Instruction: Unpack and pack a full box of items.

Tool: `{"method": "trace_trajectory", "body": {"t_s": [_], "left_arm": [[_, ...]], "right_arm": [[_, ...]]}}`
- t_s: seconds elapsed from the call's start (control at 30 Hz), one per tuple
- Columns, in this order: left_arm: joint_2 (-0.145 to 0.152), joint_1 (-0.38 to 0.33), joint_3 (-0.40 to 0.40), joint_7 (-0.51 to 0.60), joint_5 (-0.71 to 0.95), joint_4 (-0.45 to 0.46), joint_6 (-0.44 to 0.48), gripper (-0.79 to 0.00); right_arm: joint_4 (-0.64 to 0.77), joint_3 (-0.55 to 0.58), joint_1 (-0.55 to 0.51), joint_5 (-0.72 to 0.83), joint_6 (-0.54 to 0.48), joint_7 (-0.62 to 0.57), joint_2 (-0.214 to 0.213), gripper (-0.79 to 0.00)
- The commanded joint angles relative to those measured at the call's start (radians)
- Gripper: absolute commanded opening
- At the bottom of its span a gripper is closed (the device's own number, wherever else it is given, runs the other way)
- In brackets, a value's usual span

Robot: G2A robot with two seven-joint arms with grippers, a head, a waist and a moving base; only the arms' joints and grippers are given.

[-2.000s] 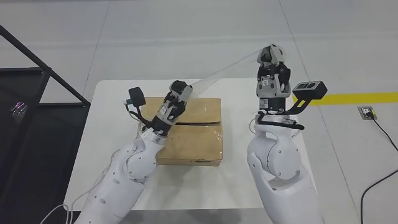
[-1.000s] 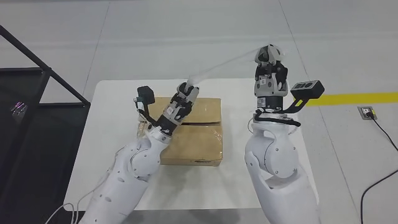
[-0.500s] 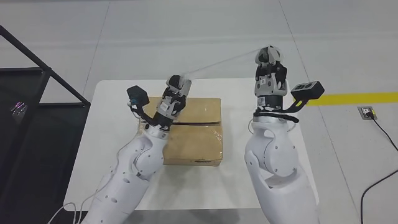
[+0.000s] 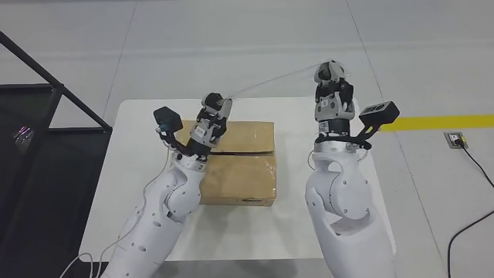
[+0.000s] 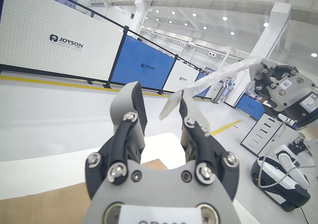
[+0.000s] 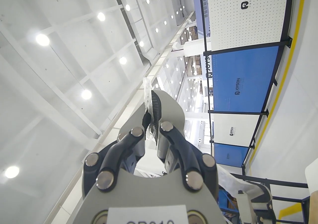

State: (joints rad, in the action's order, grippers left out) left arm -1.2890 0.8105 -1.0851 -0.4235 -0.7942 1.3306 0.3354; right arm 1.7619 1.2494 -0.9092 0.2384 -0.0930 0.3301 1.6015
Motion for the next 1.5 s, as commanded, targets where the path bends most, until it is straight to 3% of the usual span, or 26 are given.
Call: {"method": "trace_trajectory", "body": {"t_s": [0.0, 0.07, 0.3, 0.8, 1.03, 1.1, 1.13, 1.17, 1.2, 1.27, 1.3, 1.47], "left_arm": [[-0.001, -0.001, -0.007, 0.008, 0.002, -0.005, -0.003, -0.508], [-0.003, -0.002, -0.013, 0.016, 0.006, -0.01, -0.002, -0.57], [-0.007, -0.004, -0.033, 0.029, -0.004, -0.019, -0.002, -0.603], [-0.009, 0.001, -0.064, -0.002, -0.155, -0.027, -0.008, -0.563], [-0.009, 0.059, -0.073, -0.078, -0.164, 0.002, 0.062, -0.499], [-0.008, 0.081, -0.081, -0.107, -0.161, 0.014, 0.085, -0.456], [-0.008, 0.093, -0.085, -0.122, -0.151, 0.022, 0.105, -0.348], [-0.007, 0.105, -0.09, -0.13, -0.135, 0.028, 0.13, -0.089], [-0.007, 0.12, -0.094, -0.137, -0.101, 0.038, 0.169, 0.0], [-0.005, 0.149, -0.097, -0.104, 0.01, 0.054, 0.302, 0.0], [-0.004, 0.153, -0.098, -0.09, 0.031, 0.055, 0.326, 0.0], [-0.004, 0.153, -0.098, -0.09, 0.031, 0.055, 0.326, 0.0]], "right_arm": [[0.004, 0.003, -0.003, 0.004, 0.001, -0.004, 0.001, -0.785], [0.009, 0.005, -0.006, 0.004, 0.002, -0.011, 0.002, -0.785], [0.023, 0.011, -0.017, 0.008, 0.007, -0.022, 0.005, -0.785], [0.033, 0.024, -0.022, 0.014, 0.029, -0.017, 0.013, -0.785], [0.047, 0.029, -0.01, 0.04, 0.051, 0.068, 0.024, -0.785], [0.052, 0.029, -0.002, 0.052, 0.068, 0.119, 0.029, -0.785], [0.054, 0.028, 0.004, 0.056, 0.079, 0.145, 0.032, -0.785], [0.054, 0.025, 0.009, 0.049, 0.096, 0.166, 0.033, -0.785], [0.053, 0.024, 0.011, 0.044, 0.104, 0.172, 0.034, -0.785], [0.053, 0.024, 0.011, 0.044, 0.104, 0.172, 0.034, -0.785], [0.053, 0.024, 0.011, 0.044, 0.104, 0.172, 0.034, -0.785], [0.053, 0.024, 0.011, 0.044, 0.104, 0.172, 0.034, -0.785]]}}
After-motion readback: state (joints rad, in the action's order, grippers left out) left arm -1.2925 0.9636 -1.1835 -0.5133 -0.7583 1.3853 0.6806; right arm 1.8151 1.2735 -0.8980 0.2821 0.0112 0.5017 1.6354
